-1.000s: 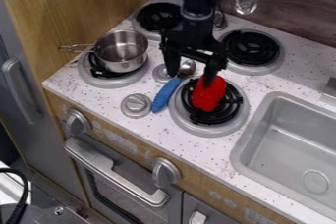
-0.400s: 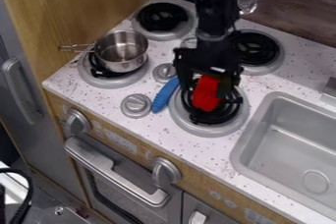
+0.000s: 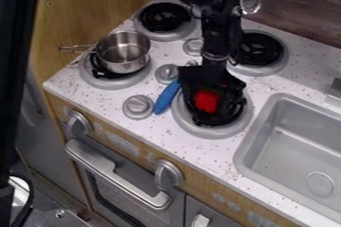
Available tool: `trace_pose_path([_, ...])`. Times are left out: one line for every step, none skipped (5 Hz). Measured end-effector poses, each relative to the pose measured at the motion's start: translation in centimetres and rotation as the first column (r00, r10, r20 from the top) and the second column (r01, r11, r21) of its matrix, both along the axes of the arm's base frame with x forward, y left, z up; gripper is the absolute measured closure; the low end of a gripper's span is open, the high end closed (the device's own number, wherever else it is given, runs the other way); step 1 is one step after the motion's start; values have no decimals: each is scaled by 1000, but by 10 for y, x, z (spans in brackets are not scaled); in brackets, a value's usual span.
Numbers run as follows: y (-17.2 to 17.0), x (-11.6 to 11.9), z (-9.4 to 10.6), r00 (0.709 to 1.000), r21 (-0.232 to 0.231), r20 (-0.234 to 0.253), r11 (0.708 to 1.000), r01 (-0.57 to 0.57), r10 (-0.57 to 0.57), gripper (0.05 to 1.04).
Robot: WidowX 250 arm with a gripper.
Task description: Move the red paprika to the upper left burner
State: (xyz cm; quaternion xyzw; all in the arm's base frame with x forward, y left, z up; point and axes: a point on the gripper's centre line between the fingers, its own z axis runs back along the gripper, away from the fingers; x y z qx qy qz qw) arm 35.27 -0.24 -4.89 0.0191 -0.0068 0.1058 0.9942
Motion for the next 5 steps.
trace_pose_path([1, 4, 0, 1000, -2, 14, 1000, -5, 5, 142])
trace_pose_path([7, 5, 0, 1000, 10, 23, 1000, -1, 1, 298])
trace_pose_path([20, 9, 9, 999, 15, 48, 1000, -6, 5, 299])
trace_pose_path([63, 38, 37, 987, 5, 132, 995, -98, 97, 299])
trace_pose_path([85, 65, 27, 988, 22, 119, 994, -105, 102, 299])
